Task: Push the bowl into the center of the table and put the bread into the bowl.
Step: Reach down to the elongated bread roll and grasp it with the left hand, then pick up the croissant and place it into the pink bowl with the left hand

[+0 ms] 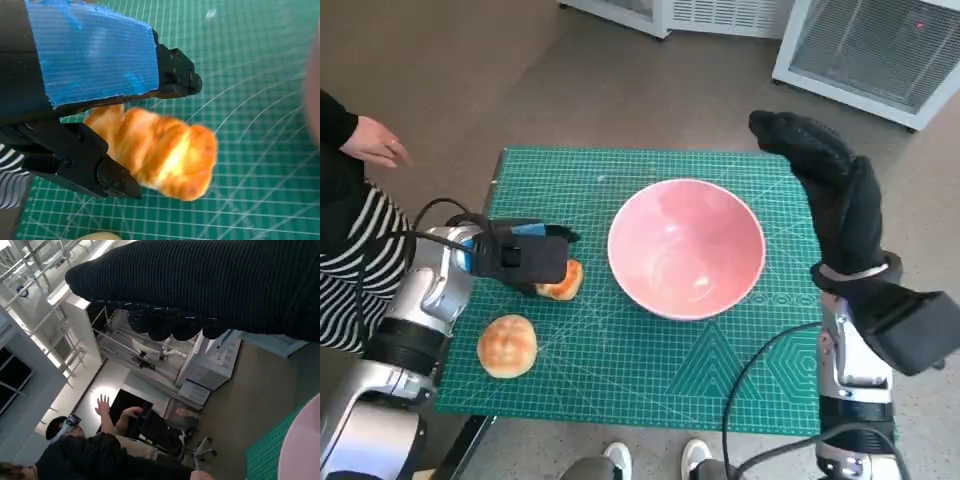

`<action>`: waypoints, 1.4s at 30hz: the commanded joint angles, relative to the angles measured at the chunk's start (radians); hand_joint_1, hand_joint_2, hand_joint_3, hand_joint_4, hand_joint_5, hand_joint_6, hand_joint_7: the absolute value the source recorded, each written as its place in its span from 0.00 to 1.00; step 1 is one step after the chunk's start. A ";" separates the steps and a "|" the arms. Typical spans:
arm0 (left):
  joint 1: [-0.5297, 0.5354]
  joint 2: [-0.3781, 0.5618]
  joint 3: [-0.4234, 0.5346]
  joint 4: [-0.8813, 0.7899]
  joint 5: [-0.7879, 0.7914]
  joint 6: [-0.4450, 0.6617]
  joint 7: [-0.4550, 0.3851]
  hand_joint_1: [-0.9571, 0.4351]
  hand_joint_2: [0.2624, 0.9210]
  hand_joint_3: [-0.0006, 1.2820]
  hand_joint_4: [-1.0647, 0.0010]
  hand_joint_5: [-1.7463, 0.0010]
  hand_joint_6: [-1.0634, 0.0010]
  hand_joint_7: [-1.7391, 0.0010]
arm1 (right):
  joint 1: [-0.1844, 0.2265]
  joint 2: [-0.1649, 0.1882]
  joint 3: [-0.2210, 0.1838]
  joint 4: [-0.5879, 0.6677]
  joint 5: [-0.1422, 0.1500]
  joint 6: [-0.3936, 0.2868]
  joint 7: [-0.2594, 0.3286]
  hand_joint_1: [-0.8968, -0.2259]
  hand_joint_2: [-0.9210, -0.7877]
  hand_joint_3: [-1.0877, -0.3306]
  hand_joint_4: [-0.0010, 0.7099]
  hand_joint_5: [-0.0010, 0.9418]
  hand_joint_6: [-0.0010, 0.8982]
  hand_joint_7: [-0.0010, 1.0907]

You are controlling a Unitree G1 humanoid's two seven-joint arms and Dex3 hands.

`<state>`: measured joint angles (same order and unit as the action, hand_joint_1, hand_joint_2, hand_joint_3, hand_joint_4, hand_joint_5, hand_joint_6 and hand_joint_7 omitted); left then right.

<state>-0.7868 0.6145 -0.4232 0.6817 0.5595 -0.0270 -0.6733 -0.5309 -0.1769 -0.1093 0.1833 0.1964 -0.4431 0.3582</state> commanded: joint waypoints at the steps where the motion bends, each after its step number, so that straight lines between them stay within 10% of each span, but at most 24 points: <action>1: -0.024 -0.011 -0.022 0.042 0.027 0.005 -0.001 0.66 0.79 0.02 0.69 0.98 0.54 0.96 | 0.027 -0.001 -0.001 -0.002 0.011 0.016 -0.001 0.23 0.00 0.53 0.19 0.00 0.00 0.50; 7: -0.021 -0.002 -0.022 0.057 0.030 -0.037 0.018 0.67 0.88 0.02 0.42 0.90 0.37 0.89 | 0.032 -0.001 -0.002 -0.004 0.013 0.016 0.001 0.23 0.00 0.54 0.19 0.00 0.00 0.50; 9: -0.021 0.006 -0.017 0.053 0.026 -0.052 0.022 0.68 0.95 0.07 0.42 0.56 0.44 0.51 | 0.033 -0.001 -0.002 -0.004 0.013 0.015 0.001 0.24 0.00 0.54 0.19 0.00 0.00 0.50; 12: -0.013 0.034 0.026 -0.017 -0.016 -0.076 0.011 0.69 0.98 0.07 0.37 0.42 0.45 0.36 | 0.032 -0.003 -0.004 -0.002 0.016 0.015 0.003 0.24 0.00 0.54 0.19 0.00 0.00 0.49; 28: 0.004 0.059 0.305 -0.412 -0.298 -0.111 0.015 0.69 0.98 0.03 0.30 0.37 0.36 0.36 | 0.028 -0.014 -0.013 0.012 0.026 0.008 0.015 0.26 0.00 0.55 0.19 0.00 0.00 0.49; 42: -0.134 -0.067 0.297 -0.569 -0.322 -0.110 0.094 0.69 0.94 0.02 0.22 0.43 0.30 0.38 | 0.035 -0.018 -0.013 0.003 0.025 0.010 0.010 0.28 0.00 0.55 0.19 0.00 0.00 0.49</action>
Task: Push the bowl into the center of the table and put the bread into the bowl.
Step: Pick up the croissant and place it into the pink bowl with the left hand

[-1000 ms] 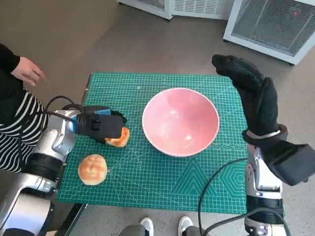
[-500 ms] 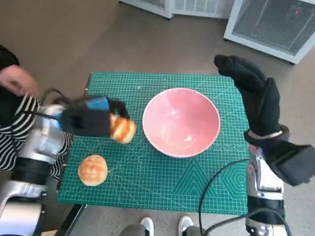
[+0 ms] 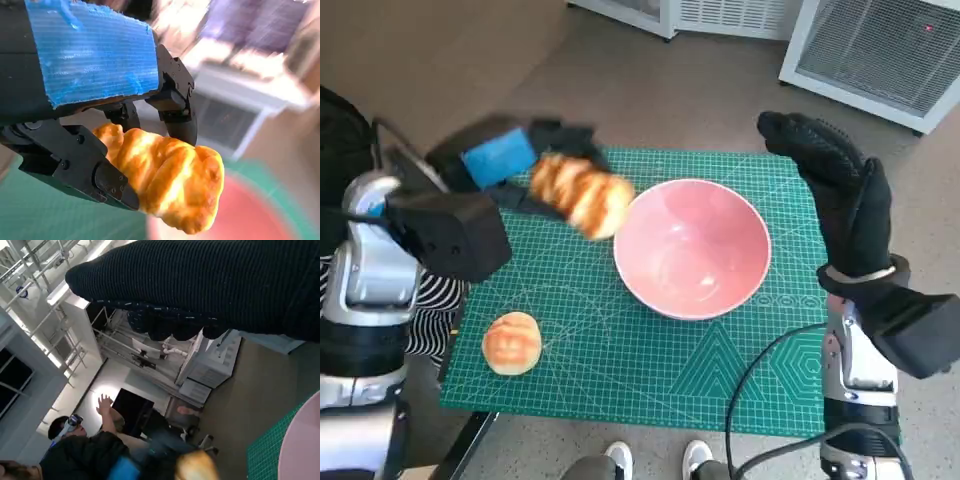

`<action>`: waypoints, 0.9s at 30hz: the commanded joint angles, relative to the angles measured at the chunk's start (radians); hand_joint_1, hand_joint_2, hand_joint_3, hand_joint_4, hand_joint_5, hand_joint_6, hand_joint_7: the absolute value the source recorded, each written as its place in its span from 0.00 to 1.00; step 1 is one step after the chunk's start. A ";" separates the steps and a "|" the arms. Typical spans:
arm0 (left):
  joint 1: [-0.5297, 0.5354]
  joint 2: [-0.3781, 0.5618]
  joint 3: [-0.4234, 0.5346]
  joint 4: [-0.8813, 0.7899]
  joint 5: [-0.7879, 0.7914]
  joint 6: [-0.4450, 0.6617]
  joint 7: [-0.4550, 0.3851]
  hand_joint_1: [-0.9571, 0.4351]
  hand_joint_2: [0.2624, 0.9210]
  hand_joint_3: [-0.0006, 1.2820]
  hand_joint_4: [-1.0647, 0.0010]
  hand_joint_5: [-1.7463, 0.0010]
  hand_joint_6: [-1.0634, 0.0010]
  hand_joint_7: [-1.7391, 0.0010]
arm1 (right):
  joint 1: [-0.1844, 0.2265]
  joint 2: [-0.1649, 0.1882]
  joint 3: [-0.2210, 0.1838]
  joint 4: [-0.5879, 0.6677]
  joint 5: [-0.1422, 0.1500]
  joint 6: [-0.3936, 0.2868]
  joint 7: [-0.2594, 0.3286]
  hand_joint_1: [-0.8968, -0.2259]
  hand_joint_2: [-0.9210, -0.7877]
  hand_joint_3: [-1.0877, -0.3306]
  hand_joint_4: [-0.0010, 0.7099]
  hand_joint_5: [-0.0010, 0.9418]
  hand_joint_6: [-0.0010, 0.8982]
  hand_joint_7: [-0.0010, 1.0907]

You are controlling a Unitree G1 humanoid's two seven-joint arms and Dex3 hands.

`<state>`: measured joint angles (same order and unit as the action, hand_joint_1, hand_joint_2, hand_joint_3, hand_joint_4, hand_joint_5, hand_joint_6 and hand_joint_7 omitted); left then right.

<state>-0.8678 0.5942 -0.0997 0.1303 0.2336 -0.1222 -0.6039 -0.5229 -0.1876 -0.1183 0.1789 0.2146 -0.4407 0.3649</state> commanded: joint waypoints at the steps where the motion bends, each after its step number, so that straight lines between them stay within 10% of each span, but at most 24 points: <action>1: -0.066 -0.060 -0.039 -0.012 0.011 -0.021 0.029 0.69 0.94 0.02 0.22 0.43 0.30 0.38 | 0.028 -0.008 -0.005 0.008 0.007 0.008 0.003 0.28 0.00 0.55 0.19 0.00 0.00 0.49; 27: -0.290 -0.327 -0.312 0.689 0.217 -0.283 0.122 0.69 1.00 0.08 0.41 0.32 0.42 0.30 | 0.078 -0.008 -0.020 -0.051 0.004 0.021 -0.024 0.29 0.00 0.56 0.21 0.01 0.01 0.48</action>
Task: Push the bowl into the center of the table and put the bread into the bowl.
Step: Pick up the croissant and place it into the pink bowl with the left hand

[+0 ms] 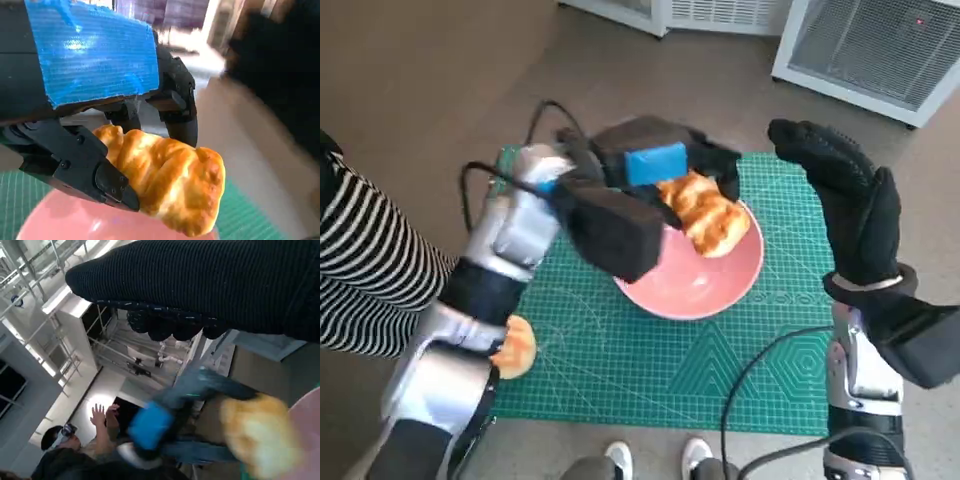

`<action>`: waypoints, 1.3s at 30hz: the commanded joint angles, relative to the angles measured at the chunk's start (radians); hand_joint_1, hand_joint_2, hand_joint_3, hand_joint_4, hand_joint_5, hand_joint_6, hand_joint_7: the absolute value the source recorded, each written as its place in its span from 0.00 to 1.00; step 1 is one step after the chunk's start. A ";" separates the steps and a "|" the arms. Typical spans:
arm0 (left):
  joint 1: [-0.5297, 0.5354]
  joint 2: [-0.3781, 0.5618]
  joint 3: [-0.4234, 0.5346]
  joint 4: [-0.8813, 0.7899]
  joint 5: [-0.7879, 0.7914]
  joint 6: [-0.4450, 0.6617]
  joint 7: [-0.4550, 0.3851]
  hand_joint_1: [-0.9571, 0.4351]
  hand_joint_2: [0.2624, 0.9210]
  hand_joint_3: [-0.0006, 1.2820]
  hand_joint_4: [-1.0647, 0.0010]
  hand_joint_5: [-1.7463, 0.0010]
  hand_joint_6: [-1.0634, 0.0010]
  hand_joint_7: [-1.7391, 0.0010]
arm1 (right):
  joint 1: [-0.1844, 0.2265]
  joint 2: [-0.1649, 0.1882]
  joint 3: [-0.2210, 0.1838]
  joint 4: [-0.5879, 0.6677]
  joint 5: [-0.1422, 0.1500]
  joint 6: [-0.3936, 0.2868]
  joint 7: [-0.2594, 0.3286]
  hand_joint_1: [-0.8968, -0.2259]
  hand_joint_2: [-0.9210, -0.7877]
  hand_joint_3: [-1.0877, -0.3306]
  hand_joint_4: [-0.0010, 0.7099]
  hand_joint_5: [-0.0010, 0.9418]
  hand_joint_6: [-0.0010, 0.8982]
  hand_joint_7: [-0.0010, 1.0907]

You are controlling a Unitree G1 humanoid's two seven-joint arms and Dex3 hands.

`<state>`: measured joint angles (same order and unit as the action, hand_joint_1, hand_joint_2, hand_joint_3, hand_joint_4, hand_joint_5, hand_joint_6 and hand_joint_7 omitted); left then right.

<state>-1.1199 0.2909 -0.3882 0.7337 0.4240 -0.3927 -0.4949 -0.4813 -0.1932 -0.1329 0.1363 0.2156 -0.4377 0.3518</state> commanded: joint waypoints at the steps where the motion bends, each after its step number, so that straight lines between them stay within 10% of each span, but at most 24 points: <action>1: -0.039 -0.027 -0.029 0.100 0.032 -0.010 0.010 0.60 1.00 0.11 0.48 0.43 0.46 0.26 | 0.038 -0.002 -0.006 -0.011 0.003 0.019 -0.012 0.29 0.00 0.56 0.21 0.01 0.01 0.48; 3: -0.036 -0.029 -0.042 0.117 0.048 -0.001 0.004 0.56 0.97 0.14 0.54 0.58 0.54 0.30 | 0.042 -0.001 -0.006 -0.016 0.003 0.020 -0.016 0.29 0.00 0.56 0.21 0.01 0.01 0.48; 7: -0.024 -0.029 -0.066 0.125 0.071 0.034 -0.025 0.61 0.90 0.06 0.67 0.90 0.62 0.76 | 0.045 0.000 -0.008 -0.018 0.006 0.021 -0.019 0.29 0.00 0.56 0.21 0.01 0.01 0.48; 11: -0.002 -0.014 -0.062 0.088 0.051 0.056 -0.076 0.61 0.85 0.02 0.76 0.98 0.66 0.90 | 0.048 0.004 -0.008 -0.023 0.005 0.022 -0.024 0.29 0.00 0.56 0.21 0.01 0.01 0.48; 39: 0.448 0.437 0.374 -0.683 -0.367 0.095 -0.327 0.48 0.82 0.01 0.94 1.00 0.74 0.99 | 0.052 0.030 0.021 -0.042 0.001 0.023 -0.044 0.29 0.00 0.57 0.21 0.00 0.02 0.46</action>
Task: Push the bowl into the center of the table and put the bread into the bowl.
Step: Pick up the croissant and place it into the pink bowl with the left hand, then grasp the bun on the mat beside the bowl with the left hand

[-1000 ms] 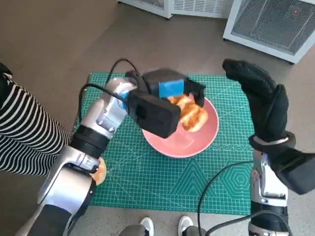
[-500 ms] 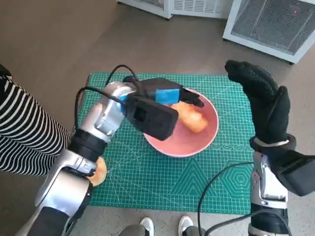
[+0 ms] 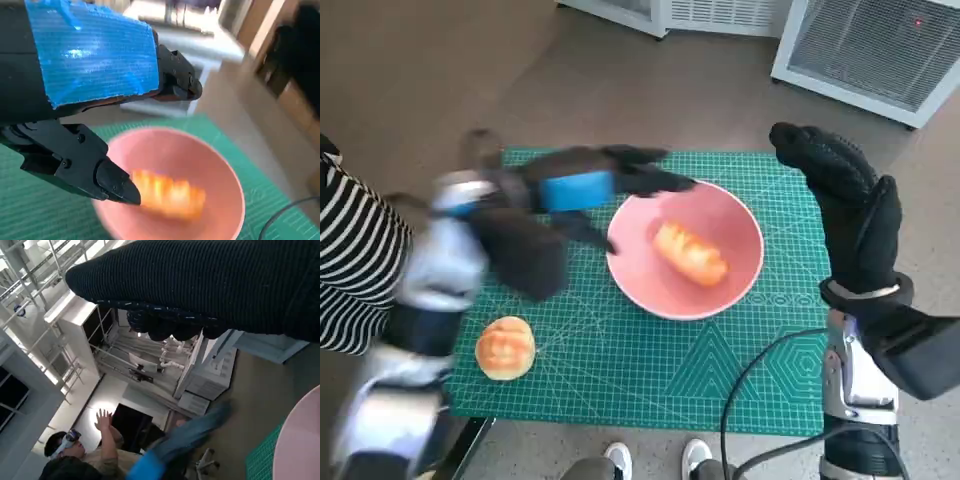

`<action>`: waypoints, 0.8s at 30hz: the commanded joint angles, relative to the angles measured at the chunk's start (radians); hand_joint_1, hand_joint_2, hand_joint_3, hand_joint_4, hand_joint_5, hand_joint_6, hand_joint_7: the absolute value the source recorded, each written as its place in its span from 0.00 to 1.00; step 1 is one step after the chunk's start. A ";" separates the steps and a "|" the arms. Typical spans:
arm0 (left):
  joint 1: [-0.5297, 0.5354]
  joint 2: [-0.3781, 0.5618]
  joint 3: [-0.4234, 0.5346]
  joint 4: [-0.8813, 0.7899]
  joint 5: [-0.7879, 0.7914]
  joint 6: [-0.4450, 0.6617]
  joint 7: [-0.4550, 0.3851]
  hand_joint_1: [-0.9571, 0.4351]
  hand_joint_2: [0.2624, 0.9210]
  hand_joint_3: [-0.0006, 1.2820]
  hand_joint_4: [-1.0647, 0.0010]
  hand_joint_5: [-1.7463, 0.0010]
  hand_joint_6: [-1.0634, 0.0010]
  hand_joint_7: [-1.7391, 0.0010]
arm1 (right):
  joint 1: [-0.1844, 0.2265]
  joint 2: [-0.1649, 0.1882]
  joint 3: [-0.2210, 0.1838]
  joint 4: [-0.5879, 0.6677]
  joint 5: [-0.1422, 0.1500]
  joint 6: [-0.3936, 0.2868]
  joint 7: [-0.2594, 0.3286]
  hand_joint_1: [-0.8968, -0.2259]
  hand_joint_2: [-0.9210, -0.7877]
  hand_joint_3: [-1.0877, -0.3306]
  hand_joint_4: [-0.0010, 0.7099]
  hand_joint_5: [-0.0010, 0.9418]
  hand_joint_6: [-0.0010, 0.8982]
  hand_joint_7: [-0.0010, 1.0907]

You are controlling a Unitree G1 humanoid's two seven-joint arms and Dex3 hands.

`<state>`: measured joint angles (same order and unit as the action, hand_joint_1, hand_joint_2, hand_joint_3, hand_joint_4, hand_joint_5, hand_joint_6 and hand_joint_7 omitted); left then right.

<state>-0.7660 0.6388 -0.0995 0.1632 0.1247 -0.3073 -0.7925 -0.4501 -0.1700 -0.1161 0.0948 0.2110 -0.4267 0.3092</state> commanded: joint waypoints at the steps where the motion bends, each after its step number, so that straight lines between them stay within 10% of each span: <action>1: 0.121 0.113 0.111 -0.134 -0.084 0.009 -0.036 0.46 0.83 0.01 0.94 1.00 0.74 0.99 | 0.021 0.007 0.005 -0.001 0.007 0.012 0.000 0.29 0.00 0.57 0.21 0.00 0.02 0.46; 13: 0.514 0.320 0.375 -0.299 -0.148 -0.011 -0.090 0.43 0.80 0.00 0.88 0.99 0.67 0.96 | 0.004 0.000 0.013 0.034 0.026 -0.006 0.039 0.29 0.00 0.57 0.18 0.00 0.02 0.46; 24: 0.706 0.363 0.411 -0.418 -0.094 0.102 -0.087 0.43 0.76 0.00 0.89 0.99 0.68 0.97 | -0.030 -0.003 0.014 0.078 0.040 -0.010 0.074 0.28 0.00 0.55 0.15 0.00 0.01 0.46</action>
<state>-0.1015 0.9784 0.3036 -0.2138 0.0119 -0.2403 -0.8733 -0.4739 -0.1667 -0.1050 0.1524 0.2403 -0.4422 0.3670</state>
